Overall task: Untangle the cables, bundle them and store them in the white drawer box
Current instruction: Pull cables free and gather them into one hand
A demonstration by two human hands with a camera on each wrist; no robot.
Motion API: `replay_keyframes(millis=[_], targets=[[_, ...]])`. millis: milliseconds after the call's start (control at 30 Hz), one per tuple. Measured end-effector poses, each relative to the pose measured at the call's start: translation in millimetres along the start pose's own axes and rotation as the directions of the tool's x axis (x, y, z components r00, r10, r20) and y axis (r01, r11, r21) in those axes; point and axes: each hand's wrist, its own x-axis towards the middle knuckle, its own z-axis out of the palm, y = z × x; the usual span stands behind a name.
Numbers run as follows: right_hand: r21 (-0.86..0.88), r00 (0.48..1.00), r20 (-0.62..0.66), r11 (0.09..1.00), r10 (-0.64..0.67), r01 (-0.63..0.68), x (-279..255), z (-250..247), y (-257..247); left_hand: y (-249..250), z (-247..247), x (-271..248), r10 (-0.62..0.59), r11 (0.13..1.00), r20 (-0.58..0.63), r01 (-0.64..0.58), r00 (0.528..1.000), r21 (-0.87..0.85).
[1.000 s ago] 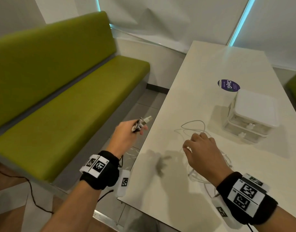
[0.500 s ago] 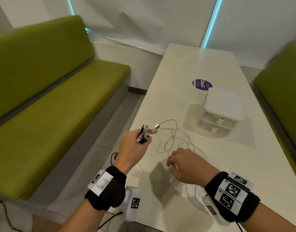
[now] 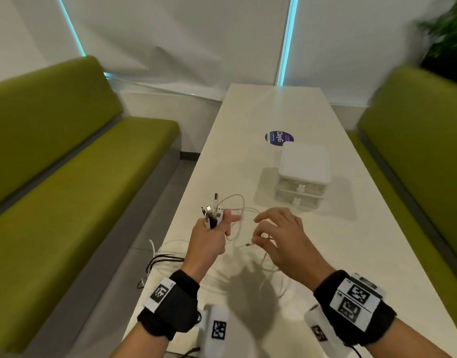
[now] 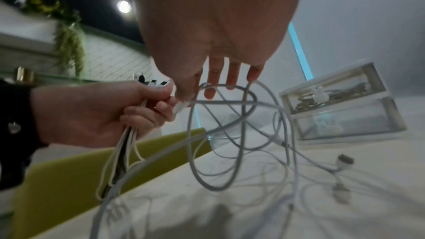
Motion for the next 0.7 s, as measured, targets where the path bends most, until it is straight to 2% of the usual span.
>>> replay_keyframes(millis=[100, 233, 333, 500, 600, 700], targets=[[0.270, 0.975, -0.168, 0.958, 0.145, -0.095, 2.9, -10.9, -10.8, 6.4, 14.5, -2.9, 0.028, 0.999, 0.052, -0.027, 0.998, -0.024], [0.468, 0.927, -0.257, 0.874, 0.272, -0.127, 3.8, -16.7, -21.1, 10.8, 32.0, -10.7, 0.031, 0.998, 0.064, -0.035, 0.997, 0.058], [0.582, 0.917, -0.255, 0.806, 0.307, -0.108, 5.3, -18.4, -23.8, 14.7, 44.4, -15.5, 0.019, 0.994, 0.045, -0.024, 0.999, 0.103], [0.697, 0.912, -0.226, 0.710, 0.343, -0.095, 6.6, -24.0, -20.9, 16.5, 60.0, -15.7, 0.036, 0.999, 0.084, -0.035, 0.996, -0.013], [0.700, 0.936, -0.175, 0.707, 0.306, -0.101, 6.8, -27.4, -18.5, 15.8, 61.0, -15.8, 0.040, 0.999, 0.095, -0.037, 0.995, -0.028], [0.649, 0.957, -0.095, 0.746, 0.274, -0.149, 5.3, -28.7, -15.4, 16.5, 58.8, -14.0, 0.057, 0.998, 0.085, -0.059, 0.995, 0.018]])
